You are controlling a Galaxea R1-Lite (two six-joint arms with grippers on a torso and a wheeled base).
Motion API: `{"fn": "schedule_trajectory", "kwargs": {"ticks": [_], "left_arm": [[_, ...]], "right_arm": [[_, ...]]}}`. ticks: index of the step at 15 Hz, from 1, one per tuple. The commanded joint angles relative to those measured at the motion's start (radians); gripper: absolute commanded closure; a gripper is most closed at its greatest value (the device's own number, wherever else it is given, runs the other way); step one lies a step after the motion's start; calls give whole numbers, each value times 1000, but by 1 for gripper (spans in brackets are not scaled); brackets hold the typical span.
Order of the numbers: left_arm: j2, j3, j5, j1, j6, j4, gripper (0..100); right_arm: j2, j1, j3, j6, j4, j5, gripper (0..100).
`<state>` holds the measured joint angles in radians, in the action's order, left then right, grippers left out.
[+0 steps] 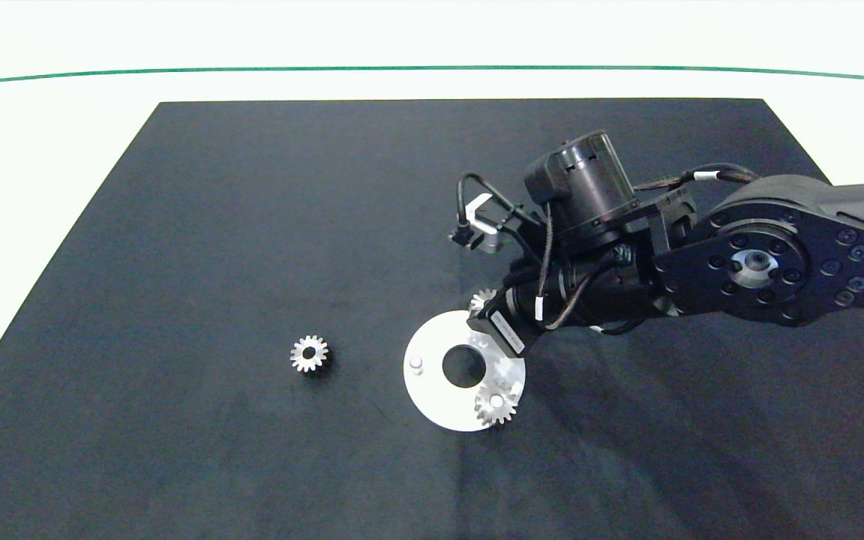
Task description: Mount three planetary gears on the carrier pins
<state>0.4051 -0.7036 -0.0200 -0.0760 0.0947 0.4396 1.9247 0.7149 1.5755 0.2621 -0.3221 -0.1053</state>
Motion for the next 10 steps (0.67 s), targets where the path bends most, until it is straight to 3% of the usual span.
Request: {"fn": "schedule_trajectory", "kwargs": {"ticks": [1,10], "left_arm": [[0,0,0,-1,0,2,0],[9,0,0,-2,0,-9,0]], "right_arm": [[10,1,9,2,-2,-4,81],[25,0,1,0,-2,-13,81]]}}
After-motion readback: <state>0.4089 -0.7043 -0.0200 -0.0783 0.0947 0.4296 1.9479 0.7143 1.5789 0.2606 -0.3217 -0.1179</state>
